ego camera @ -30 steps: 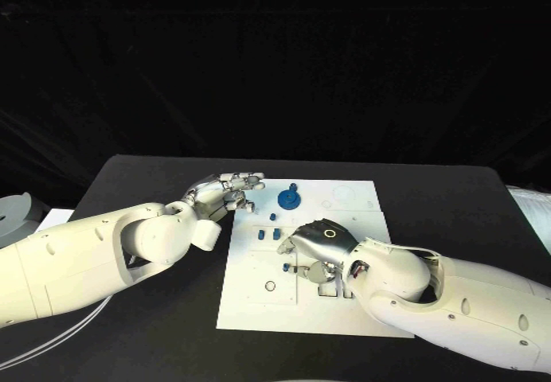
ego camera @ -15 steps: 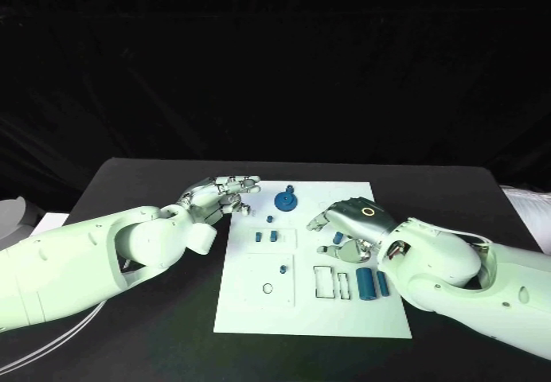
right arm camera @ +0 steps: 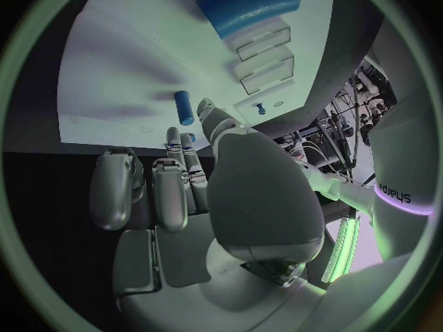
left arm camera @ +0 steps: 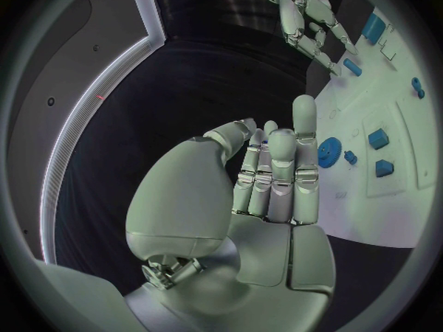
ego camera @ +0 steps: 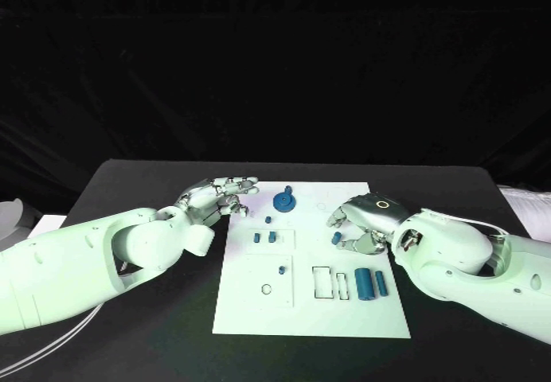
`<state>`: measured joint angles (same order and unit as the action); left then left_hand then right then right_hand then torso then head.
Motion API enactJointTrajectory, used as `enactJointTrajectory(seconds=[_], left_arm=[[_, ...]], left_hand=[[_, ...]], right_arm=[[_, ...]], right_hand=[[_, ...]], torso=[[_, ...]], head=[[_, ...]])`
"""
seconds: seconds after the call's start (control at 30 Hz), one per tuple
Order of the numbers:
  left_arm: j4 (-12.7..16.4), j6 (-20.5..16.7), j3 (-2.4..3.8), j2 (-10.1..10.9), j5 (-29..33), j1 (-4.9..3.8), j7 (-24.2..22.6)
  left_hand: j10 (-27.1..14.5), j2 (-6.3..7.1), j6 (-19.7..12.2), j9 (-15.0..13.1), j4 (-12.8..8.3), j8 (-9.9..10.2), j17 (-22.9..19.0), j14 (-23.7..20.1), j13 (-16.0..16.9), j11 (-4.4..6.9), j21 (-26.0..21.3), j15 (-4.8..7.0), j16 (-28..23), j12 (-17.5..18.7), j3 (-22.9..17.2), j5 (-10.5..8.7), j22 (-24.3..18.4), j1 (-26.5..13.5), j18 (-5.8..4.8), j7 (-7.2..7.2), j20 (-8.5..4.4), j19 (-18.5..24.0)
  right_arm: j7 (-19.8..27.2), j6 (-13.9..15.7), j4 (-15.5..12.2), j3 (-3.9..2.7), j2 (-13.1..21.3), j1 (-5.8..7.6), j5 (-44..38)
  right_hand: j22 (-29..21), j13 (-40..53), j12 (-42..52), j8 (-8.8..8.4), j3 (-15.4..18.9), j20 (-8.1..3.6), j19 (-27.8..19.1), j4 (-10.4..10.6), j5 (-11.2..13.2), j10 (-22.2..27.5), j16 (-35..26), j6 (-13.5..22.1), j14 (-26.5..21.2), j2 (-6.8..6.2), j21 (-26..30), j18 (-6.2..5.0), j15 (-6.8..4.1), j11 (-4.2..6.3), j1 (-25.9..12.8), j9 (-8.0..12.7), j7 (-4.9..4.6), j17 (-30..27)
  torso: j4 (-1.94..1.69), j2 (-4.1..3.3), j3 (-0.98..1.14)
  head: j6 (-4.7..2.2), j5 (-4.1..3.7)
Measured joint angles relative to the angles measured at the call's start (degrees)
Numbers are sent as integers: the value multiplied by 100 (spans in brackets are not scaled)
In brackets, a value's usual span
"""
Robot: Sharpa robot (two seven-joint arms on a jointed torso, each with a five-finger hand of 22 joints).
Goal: Assemble the parts on the task board
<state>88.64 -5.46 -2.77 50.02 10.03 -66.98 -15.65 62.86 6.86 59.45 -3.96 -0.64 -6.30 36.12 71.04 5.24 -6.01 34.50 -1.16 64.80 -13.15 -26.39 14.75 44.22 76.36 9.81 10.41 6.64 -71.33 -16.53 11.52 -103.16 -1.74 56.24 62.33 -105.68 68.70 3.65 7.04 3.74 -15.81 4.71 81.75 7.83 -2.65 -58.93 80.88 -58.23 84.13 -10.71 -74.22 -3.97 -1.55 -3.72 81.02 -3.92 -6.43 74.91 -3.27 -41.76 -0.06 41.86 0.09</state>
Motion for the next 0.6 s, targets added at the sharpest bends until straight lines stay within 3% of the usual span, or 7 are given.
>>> enactJointTrajectory(seconds=[0.2, 0.33, 0.43, 0.6], left_arm=[[0, 11, 0, 0, -1, 0, 8], [1, 21, 0, 0, -2, 0, 14], [1, 28, 0, 2, -2, 0, 18], [0, 37, 0, 4, -3, 0, 24]], left_hand=[[0, 0, 0, 0, 0, 0, -6, 0, 0, 0, 0, 0, 0, 0, 0, 0, 0, 0, -1, 0, 0, 0], [0, 0, 0, 0, 0, 0, -6, 0, 0, 0, 0, 0, 0, 0, 0, 0, 0, 0, 0, 0, 0, 0], [0, 0, 0, 0, 0, 0, -6, 0, 0, 0, 0, 0, 0, 0, 0, 0, 0, 0, 0, 0, 0, 0], [0, 0, 0, 0, 0, 0, -6, 0, -1, 0, 0, 0, 0, 0, 0, 0, 0, 0, -1, 0, 0, 0]], right_arm=[[-36, -74, 71, 0, -77, 0, 8], [-61, -117, 117, 2, -108, -4, 6], [-78, -150, 118, 2, -128, -11, -15], [-95, -178, 112, -1, -149, -14, -65]], right_hand=[[-33, 10, 64, 0, -1, 0, 0, 1, 0, -177, -21, -70, 0, 102, 15, 0, 0, 9, 96, -11, -1, 0], [-33, 26, 163, 53, -85, 0, 0, 67, 0, -422, -21, -254, -23, 303, 15, 0, 22, 11, 177, -40, -10, 0], [-26, 34, 215, 124, -198, 1, 0, 56, 0, -624, -21, -424, -23, 380, 15, 0, 23, 33, 254, -68, 8, 0], [-1, 26, 214, 156, -289, 1, 0, 45, 2, -783, -21, -583, -22, 395, 15, 0, 23, 76, 269, -91, 27, 0]], torso=[[-4, -1, -1], [-4, -3, -2], [-3, -3, 0], [4, -3, 1]], head=[[1, 7], [7, 12], [16, 26], [21, 34]])
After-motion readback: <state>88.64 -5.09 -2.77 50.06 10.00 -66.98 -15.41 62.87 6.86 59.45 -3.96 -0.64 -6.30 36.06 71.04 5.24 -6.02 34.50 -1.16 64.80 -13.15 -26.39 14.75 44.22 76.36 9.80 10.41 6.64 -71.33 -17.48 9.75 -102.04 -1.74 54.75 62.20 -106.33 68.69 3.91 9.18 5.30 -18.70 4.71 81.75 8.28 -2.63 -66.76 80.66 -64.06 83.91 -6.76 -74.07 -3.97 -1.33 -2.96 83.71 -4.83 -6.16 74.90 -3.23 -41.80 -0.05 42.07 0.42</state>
